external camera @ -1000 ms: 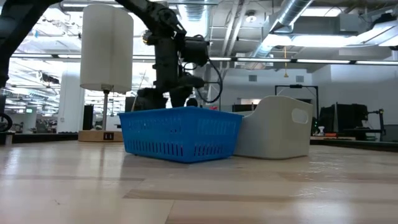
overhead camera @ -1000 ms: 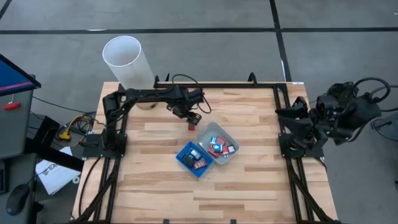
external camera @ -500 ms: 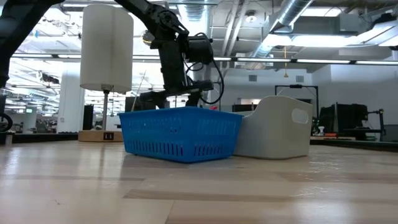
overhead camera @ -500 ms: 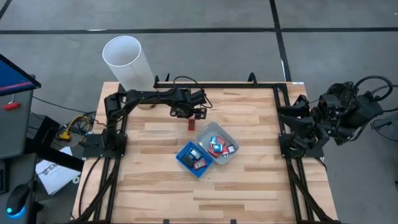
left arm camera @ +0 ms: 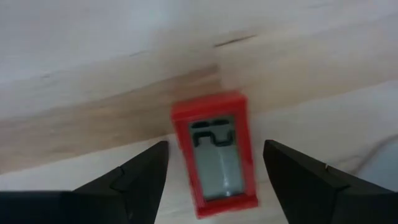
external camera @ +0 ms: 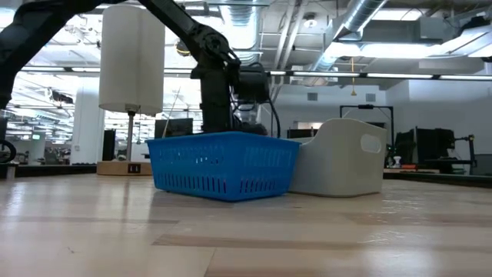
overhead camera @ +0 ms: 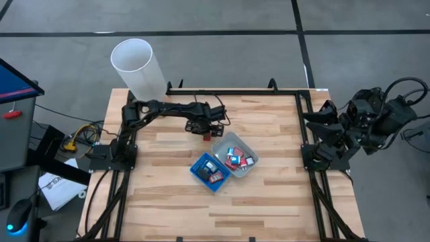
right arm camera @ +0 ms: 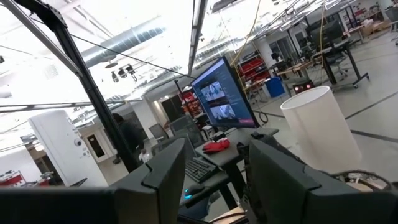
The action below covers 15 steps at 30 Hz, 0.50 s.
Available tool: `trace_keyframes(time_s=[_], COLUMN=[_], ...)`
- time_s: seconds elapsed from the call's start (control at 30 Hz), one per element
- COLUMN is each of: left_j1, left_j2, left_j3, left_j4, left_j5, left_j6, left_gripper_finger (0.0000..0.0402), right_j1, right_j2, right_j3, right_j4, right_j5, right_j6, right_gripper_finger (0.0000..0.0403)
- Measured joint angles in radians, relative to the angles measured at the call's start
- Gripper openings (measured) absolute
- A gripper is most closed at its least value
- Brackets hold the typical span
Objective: Pick & Place Office items
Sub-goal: Put the red digital timer into the blue bin
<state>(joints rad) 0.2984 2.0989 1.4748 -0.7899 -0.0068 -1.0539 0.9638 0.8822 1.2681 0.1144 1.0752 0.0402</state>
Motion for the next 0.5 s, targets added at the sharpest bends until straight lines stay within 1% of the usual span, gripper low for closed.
trace_keyframes(time_s=[0.07, 0.17, 0.27, 0.37, 0.5], left_j1=[-0.003, -0.01, -0.01, -0.003, -0.001], left_j2=[0.013, 0.028, 0.03, 0.031, 0.032], left_j3=[0.004, 0.004, 0.004, 0.003, 0.002], left_j4=[0.0, -0.002, -0.016, -0.028, -0.032], left_j5=[0.016, 0.006, -0.007, -0.024, -0.02], left_j6=[0.0, -0.003, -0.022, -0.029, -0.032], left_gripper_finger=[0.026, 0.0258, 0.0242, 0.0207, 0.0141], right_j1=[0.005, 0.009, 0.023, 0.034, 0.043], right_j2=[0.0, 0.0, 0.0, 0.0, -0.001], right_j3=[0.0, 0.0, 0.0, 0.0, 0.0], right_j4=[0.008, 0.03, 0.053, 0.078, 0.093], right_j5=[0.0, 0.0, 0.0, 0.0, 0.003], right_j6=[-0.012, -0.03, -0.056, -0.091, -0.118], right_gripper_finger=[0.0171, 0.0171, 0.0171, 0.0171, 0.0171])
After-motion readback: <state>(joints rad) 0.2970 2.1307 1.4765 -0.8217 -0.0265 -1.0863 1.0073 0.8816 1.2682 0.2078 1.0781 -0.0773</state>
